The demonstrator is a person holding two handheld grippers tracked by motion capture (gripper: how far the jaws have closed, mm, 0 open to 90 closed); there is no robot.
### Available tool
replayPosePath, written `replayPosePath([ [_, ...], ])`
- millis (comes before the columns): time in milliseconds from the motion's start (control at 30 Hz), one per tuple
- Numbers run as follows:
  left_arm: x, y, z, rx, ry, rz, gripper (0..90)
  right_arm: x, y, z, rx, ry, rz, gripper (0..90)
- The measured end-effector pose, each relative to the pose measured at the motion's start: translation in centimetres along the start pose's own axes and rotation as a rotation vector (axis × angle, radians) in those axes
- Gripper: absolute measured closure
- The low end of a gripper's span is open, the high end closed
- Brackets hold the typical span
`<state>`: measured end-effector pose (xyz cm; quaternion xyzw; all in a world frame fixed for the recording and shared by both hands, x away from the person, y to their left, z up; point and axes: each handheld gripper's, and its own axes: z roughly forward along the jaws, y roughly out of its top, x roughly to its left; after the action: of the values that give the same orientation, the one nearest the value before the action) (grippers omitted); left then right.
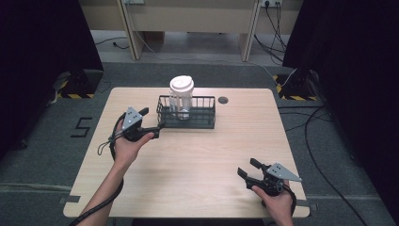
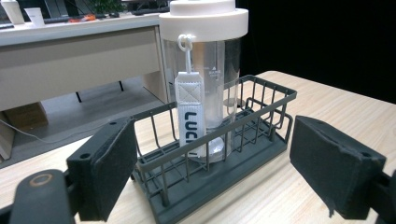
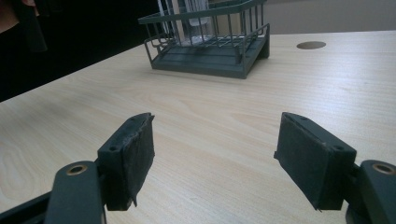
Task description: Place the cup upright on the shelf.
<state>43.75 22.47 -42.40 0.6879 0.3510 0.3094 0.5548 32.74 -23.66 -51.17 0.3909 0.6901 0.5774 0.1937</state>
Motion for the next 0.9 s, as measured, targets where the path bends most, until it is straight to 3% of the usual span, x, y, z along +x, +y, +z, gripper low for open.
replayPosePath([
  [500, -0.4, -1.8, -3.2, -0.002, 0.006, 0.006, 14.4, 0.1, 0.0, 0.0, -0.002, -0.001, 0.000, 28.2],
  [900, 0.0, -4.1, -6.4, 0.015, 0.042, -0.008, 14.5, 0.1, 0.0, -0.1, 0.000, -0.004, -0.002, 28.2],
])
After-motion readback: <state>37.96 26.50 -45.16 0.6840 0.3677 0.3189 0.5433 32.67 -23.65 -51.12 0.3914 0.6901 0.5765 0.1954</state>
